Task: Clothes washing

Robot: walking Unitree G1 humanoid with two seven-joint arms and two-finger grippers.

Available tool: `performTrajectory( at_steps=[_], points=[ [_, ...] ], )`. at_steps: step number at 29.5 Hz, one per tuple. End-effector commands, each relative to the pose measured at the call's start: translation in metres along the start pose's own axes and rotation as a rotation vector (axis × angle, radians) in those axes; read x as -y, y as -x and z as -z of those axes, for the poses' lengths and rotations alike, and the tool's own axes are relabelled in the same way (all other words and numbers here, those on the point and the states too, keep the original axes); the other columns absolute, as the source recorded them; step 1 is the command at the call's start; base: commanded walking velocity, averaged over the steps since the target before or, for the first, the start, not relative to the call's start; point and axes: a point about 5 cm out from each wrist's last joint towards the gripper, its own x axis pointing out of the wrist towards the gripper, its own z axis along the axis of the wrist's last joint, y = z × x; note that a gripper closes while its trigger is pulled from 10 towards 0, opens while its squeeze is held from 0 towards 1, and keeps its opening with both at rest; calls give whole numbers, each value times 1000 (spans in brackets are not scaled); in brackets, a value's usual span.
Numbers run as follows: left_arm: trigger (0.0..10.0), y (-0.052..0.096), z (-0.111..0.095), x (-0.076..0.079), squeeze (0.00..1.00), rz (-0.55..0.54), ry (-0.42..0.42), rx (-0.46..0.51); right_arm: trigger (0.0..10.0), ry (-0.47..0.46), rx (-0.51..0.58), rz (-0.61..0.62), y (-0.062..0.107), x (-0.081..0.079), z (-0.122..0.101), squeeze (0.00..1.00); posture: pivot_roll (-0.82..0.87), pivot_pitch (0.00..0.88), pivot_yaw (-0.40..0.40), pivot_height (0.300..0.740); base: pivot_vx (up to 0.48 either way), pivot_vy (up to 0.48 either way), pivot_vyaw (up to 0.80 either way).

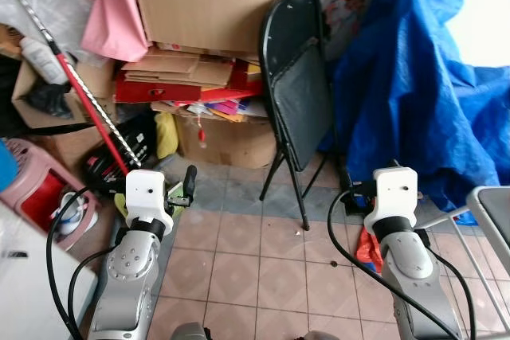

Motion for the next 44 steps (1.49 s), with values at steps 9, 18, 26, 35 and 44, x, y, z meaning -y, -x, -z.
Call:
performTrajectory(
  at_steps=[9, 18, 26, 35, 44],
  points=[
    [10000, -7, -9, -6, 0, -63, -107, 5, 10000, 24, 64, -17, -15, 1, -17, 0, -39, 0, 16, 740, 0, 0, 800],
    [10000, -3, -9, -5, 0, -95, -39, -36, 10000, 12, 86, -43, -17, -7, -24, 0, -21, 0, 28, 740, 0, 0, 800],
    [10000, 1, -8, -1, 0, -73, -52, -40, 10000, 4, 87, -68, -18, -10, -26, 0, -14, 0, 15, 740, 0, 0, 800],
    [10000, 6, -5, -1, 0, -53, -25, -71, 10000, -27, 69, -81, -7, -14, -23, 0, -38, 0, 22, 740, 0, 0, 800],
    [10000, 4, -8, -1, 0, -58, -38, -75, 10000, -44, 78, -92, -11, -17, -28, 0, -24, 0, 18, 740, 0, 0, 800]
  ],
)
